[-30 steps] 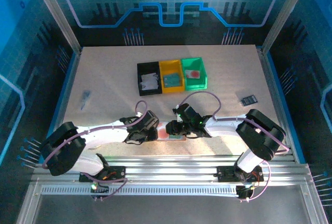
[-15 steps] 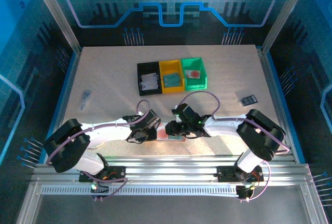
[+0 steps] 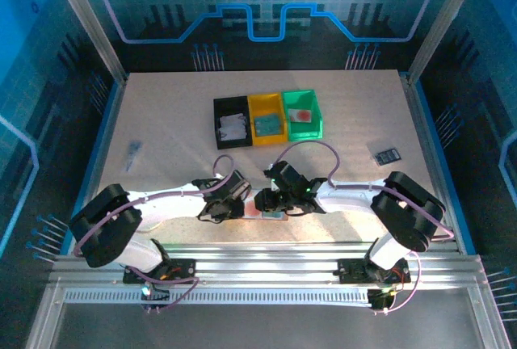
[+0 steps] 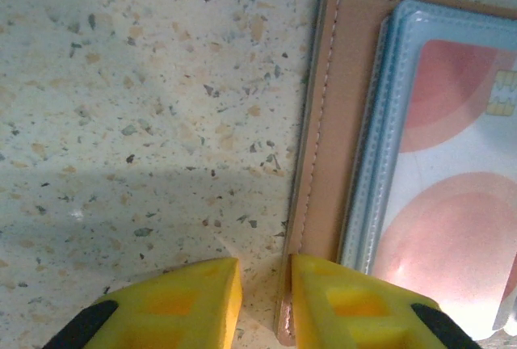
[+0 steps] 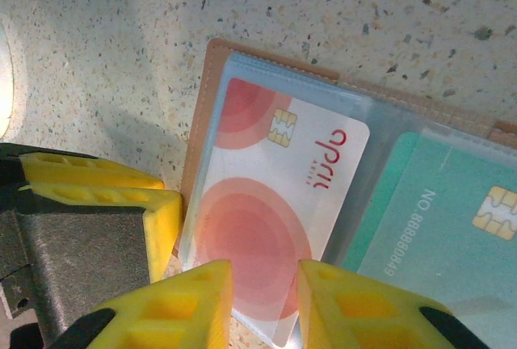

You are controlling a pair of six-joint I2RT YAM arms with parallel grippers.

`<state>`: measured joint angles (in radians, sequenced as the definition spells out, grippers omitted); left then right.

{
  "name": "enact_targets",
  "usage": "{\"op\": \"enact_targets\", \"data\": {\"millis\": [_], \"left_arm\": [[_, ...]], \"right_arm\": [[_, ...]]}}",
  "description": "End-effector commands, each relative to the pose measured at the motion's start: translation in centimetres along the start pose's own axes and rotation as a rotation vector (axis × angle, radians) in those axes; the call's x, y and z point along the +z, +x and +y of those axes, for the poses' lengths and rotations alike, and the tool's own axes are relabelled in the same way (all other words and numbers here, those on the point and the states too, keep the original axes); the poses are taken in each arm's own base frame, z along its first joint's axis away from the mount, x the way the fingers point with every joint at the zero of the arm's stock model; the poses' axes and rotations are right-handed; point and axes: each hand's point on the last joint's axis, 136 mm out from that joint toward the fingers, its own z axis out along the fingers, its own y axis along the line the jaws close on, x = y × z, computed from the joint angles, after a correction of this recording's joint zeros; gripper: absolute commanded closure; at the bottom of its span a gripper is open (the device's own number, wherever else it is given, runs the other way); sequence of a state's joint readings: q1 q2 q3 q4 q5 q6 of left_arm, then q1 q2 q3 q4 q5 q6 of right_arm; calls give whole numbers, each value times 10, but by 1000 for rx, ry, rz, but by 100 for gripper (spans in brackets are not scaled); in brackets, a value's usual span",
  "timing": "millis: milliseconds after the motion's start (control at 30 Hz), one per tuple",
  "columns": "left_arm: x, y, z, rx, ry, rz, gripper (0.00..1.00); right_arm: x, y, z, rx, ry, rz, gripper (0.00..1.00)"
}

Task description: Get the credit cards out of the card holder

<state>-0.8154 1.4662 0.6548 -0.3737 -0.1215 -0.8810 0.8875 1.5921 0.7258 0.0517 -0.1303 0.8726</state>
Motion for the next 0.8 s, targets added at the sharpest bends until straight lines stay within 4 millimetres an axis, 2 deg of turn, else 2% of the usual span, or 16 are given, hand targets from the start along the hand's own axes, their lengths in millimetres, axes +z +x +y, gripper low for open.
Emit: {"op": "enact_targets", "data": {"millis": [0, 267, 533, 767], "left_arm": [[37, 34, 21, 9, -41, 120, 76], [43, 40, 20, 5, -32, 135, 76], [46, 42, 19, 4, -28, 138, 76], [47, 44, 19, 3, -26, 140, 76]], "right_arm": [[3, 1, -1, 14, 16, 3, 73], [12, 5, -7, 30, 28, 20, 73], [11, 5, -12, 25, 58, 11, 74], [9, 8, -25, 30, 143, 15, 74]]}}
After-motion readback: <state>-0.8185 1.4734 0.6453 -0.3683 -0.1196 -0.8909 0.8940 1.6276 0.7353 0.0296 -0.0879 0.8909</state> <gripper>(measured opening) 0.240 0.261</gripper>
